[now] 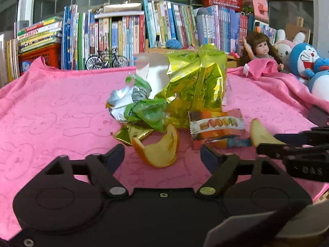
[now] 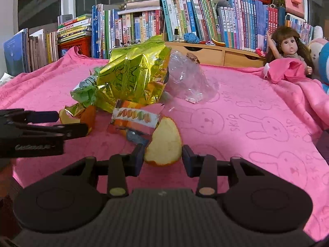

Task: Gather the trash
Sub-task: 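Grasp the orange peel with the left tool while the right tool grasps an apple slice, then lower both held pieces over the bin below the table and open both tools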

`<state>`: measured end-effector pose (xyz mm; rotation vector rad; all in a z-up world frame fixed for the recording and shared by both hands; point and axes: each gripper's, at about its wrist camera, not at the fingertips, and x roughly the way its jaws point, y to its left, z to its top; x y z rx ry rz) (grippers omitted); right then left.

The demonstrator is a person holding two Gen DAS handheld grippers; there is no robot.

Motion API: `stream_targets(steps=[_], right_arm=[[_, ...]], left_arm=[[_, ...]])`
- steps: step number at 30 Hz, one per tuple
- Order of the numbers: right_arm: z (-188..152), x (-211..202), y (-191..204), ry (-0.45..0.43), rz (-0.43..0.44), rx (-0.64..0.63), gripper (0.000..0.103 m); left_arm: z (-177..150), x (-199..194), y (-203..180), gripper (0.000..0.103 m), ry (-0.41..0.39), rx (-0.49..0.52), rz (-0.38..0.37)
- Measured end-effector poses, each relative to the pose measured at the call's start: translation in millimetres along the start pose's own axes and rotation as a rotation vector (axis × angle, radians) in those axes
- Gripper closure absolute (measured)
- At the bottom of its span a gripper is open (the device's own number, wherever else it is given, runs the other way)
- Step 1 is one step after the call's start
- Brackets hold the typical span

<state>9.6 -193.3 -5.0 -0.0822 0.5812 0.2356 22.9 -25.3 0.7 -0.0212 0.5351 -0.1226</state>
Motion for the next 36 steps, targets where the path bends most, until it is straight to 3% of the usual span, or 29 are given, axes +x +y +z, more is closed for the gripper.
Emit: stream_targets(steps=[3,5,7,10,21,25,29,36], right_arm=[[-7,-4,0,0.003,-0.011,-0.001,0.057],[-12,-7,-2,0.005,-0.009,0.016,0.057],[-17,-10,-4,0.005,-0.003,0.035,0.057],[-23,-17,-3,0.0,0.014,0.052,0.057],[-53,-67,18,-0.028,0.106,0.129,0.057],[-75,-90,31,-0.021,0.108,0.144,0.057],[-97,-100,40,0.035,0.124,0.147,0.057],[-140,-85,47,0.204,0.141,0.183,0.057]], left_arm=[[0,15,-2,0.023,0.025,-0.006,0.018],[0,25,-1,0.039,0.059,-0.019,0.031],[-2,24,-2,0.063,0.038,-0.02,0.051],[-3,14,1,0.072,0.032,-0.039,0.01],[-39,-77,-9,0.074,0.015,-0.038,-0.065],[-68,-113,-18,0.074,0.076,-0.069,-0.112],[-96,-132,-29,0.074,0.158,-0.013,-0.146],[-144,-115,-29,0.073,0.381,0.008,-0.14]])
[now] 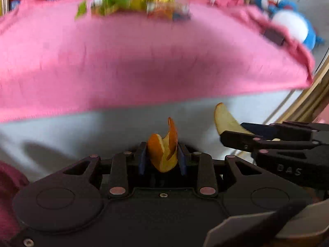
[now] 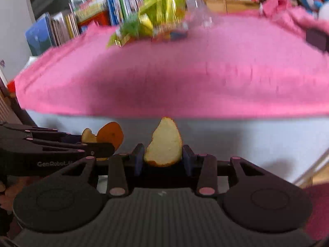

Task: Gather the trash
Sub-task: 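Lower both held pieces over the bin below the table and open both tools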

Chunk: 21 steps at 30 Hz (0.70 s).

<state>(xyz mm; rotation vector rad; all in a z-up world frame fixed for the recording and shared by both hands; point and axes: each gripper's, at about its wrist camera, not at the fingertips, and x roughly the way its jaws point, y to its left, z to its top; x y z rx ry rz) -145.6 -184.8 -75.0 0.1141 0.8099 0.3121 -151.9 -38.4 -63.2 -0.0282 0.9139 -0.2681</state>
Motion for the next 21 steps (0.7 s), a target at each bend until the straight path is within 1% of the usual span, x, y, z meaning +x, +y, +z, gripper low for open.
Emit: stream_targets(steps=[1,4,9,11,12,13,14,16,18,21], right_arm=[[-4,3,-1,0.018,0.004,0.008,0.057],[-14,14,-2,0.064,-0.005,0.011,0.057],[-20,22,-3,0.101,-0.008,0.018,0.054],[-19,23,-3,0.106,-0.007,0.021,0.054],[-19,23,-4,0.104,-0.007,0.022,0.053],[-18,24,-4,0.104,-0.005,0.023,0.051],[-17,24,-3,0.104,-0.005,0.022,0.042],[-17,25,-2,0.099,-0.003,0.023,0.04],[-16,25,-1,0.098,-0.003,0.022,0.038],[-14,26,-2,0.092,-0.002,0.024,0.038]], left_arm=[[-5,6,1,0.073,0.035,-0.005,0.005],[-15,21,2,0.073,0.099,-0.013,0.01],[-25,30,3,0.068,0.147,0.004,0.032],[-28,30,3,0.066,0.155,0.003,0.043],[-27,30,4,0.062,0.156,0.004,0.047],[-26,30,3,0.058,0.153,0.006,0.049],[-25,30,3,0.055,0.148,0.011,0.054],[-20,31,1,0.045,0.138,0.02,0.068],[-20,29,0,0.041,0.13,0.03,0.083],[-13,32,-1,0.039,0.125,0.039,0.097]])
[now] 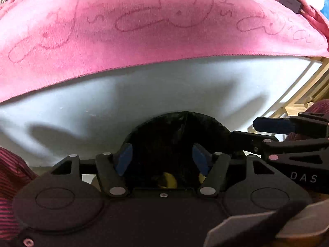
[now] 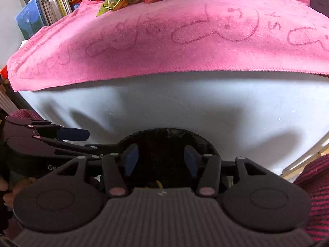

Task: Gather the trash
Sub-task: 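Lower both held pieces over the bin below the table and open both tools, then grasp the white-green wrapper with the left tool while the right grasps a small snack packet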

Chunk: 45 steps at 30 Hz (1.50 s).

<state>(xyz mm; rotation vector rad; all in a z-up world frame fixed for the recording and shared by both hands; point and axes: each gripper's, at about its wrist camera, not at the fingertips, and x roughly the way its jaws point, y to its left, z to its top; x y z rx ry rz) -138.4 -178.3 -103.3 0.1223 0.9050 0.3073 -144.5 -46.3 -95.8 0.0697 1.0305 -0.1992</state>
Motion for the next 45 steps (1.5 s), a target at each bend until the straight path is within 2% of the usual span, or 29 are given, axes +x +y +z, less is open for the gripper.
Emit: stream_targets(steps=[7,12,14,16,18,21,25,30,35,40,45], right_arm=[[1,-5,-3,-0.016,-0.005,0.003,0.036],[9,-18,-2,-0.059,-0.006,-0.008,0.036],[21,-32,-2,-0.115,0.003,-0.016,0.034],[35,-45,-3,-0.178,0.003,-0.027,0.031],[51,-56,-3,-0.237,-0.002,-0.049,0.028],[75,-60,-3,-0.304,-0.028,-0.091,0.024],[106,-51,-2,-0.368,-0.047,-0.134,0.017],[147,-26,-4,-0.402,-0.055,-0.127,0.01],[184,15,-1,-0.362,-0.088,-0.139,0.008],[203,45,5,-0.324,-0.123,-0.164,0.008],[213,65,7,-0.296,-0.138,-0.164,0.008]], left_arm=[[10,2,-1,0.035,-0.013,-0.011,0.003],[18,-15,1,0.035,-0.04,-0.009,-0.001],[26,-32,6,0.033,-0.09,-0.004,-0.015],[36,-53,11,0.023,-0.173,0.003,-0.033],[48,-75,16,0.021,-0.272,0.015,-0.042],[68,-94,23,0.017,-0.377,0.021,-0.043],[101,-96,37,0.017,-0.44,-0.015,-0.008],[149,-75,61,0.016,-0.502,-0.097,0.002],[190,-47,100,0.015,-0.568,-0.265,-0.035],[233,-18,117,0.014,-0.547,-0.272,-0.024],[260,10,120,0.014,-0.522,-0.26,-0.004]])
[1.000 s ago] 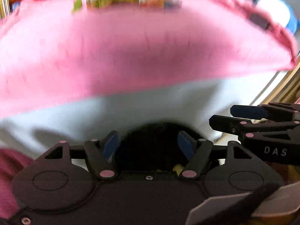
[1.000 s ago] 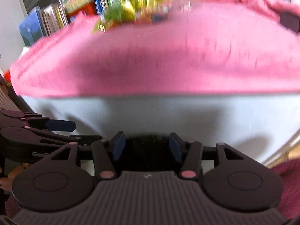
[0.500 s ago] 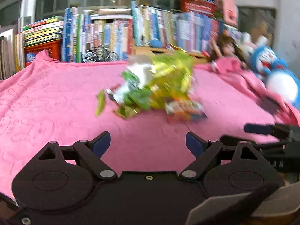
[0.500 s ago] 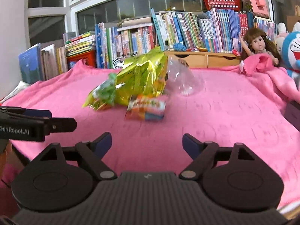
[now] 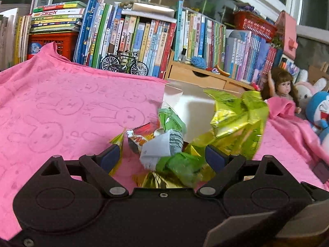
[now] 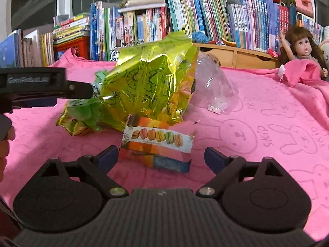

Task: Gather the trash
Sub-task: 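Grasp the white-green wrapper with the left tool while the right grasps a small snack packet, then carry both wrappers down into the bin and open both tools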

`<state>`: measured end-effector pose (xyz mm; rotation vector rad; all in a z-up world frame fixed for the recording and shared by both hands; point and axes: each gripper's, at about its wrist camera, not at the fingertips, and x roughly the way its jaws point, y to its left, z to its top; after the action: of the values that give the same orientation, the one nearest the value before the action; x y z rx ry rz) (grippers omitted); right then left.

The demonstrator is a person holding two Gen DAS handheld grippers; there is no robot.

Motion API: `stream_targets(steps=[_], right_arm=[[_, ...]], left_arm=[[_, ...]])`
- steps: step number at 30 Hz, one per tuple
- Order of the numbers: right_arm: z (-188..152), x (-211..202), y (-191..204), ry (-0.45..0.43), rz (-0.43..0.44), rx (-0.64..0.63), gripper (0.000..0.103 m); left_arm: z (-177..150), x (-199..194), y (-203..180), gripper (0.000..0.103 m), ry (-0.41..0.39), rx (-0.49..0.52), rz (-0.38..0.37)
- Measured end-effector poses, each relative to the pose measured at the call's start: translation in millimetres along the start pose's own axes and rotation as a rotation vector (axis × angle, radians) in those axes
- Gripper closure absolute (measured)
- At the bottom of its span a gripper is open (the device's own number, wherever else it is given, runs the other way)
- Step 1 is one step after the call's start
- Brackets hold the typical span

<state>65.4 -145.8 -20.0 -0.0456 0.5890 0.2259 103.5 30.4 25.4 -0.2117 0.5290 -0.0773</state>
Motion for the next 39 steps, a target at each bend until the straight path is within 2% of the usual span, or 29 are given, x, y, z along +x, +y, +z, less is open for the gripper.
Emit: stream_targets(steps=[2,5,6,7,8,10,12,21,28,39], right_arm=[[1,5,2,0.01,0.0,-0.004,0.008],[3,10,5,0.019,0.005,-0.013,0.009],[3,10,5,0.021,0.008,-0.017,0.013],[3,10,6,0.025,0.012,-0.021,0.016],[2,9,7,0.028,0.017,-0.024,0.022],[0,6,9,0.028,0.019,-0.038,0.032],[-2,2,11,0.019,0.019,-0.051,0.046],[-5,-26,7,-0.027,0.016,-0.033,0.078],[-8,-43,2,-0.043,0.023,-0.018,0.085],[-19,-83,-6,-0.101,0.062,0.037,0.089]], left_arm=[[2,14,-2,0.015,0.013,0.004,0.019],[0,27,-3,0.023,0.04,-0.001,0.018],[-1,28,-3,0.031,0.046,-0.006,0.007],[-2,29,-2,0.045,0.053,-0.016,-0.006],[-3,29,-2,0.053,0.06,-0.025,-0.021],[-5,26,-1,0.053,0.074,-0.033,-0.031],[-8,20,-3,0.053,0.072,-0.007,-0.035],[-13,-18,-8,0.054,0.024,0.034,-0.028],[-14,-46,-14,0.054,-0.005,0.057,-0.025],[-33,-103,-26,0.054,-0.043,0.104,-0.047]])
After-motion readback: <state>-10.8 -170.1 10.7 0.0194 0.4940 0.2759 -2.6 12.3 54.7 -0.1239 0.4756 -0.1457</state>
